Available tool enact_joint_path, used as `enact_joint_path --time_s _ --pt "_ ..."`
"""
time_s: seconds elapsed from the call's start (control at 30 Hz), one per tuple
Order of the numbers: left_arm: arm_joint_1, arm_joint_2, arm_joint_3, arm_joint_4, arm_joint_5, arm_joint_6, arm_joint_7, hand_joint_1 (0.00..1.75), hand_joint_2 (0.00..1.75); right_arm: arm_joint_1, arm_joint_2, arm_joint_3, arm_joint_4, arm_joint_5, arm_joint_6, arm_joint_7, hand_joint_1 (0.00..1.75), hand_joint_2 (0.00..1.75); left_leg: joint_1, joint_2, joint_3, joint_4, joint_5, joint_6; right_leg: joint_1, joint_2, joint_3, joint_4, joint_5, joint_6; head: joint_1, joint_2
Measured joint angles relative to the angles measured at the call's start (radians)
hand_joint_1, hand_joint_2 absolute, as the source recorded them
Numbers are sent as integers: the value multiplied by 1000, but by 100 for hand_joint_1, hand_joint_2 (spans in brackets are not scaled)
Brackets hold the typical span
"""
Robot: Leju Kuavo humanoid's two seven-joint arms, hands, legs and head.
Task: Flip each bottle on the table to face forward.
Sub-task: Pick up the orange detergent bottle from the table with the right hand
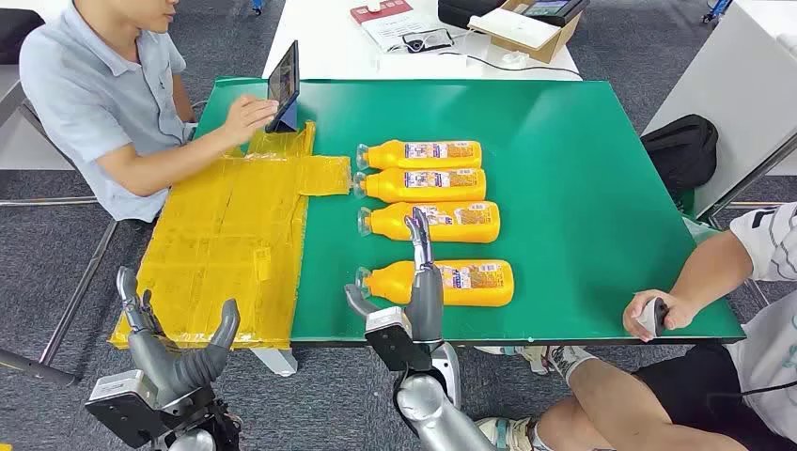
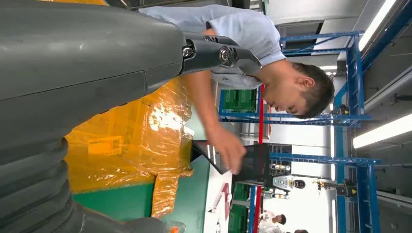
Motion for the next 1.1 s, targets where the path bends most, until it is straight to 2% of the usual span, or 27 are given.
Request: enact_joint_path --time_s 0.73,0.9,1.1 --pt "-18 4 -32 11 -28 0 0 0 175 1 -8 7 12 -33 2 0 0 175 0 0 0 0 0 0 0 0 0 0 0 0 0 0" --pt "-43 0 -38 28 2 -1 0 0 175 -25 -25 18 51 -59 1 0 0 175 0 0 0 0 0 0 0 0 0 0 0 0 0 0" --pt "-87 -17 -37 55 18 -1 0 0 175 -96 -50 5 105 25 1 12 0 175 0 0 0 0 0 0 0 0 0 0 0 0 0 0"
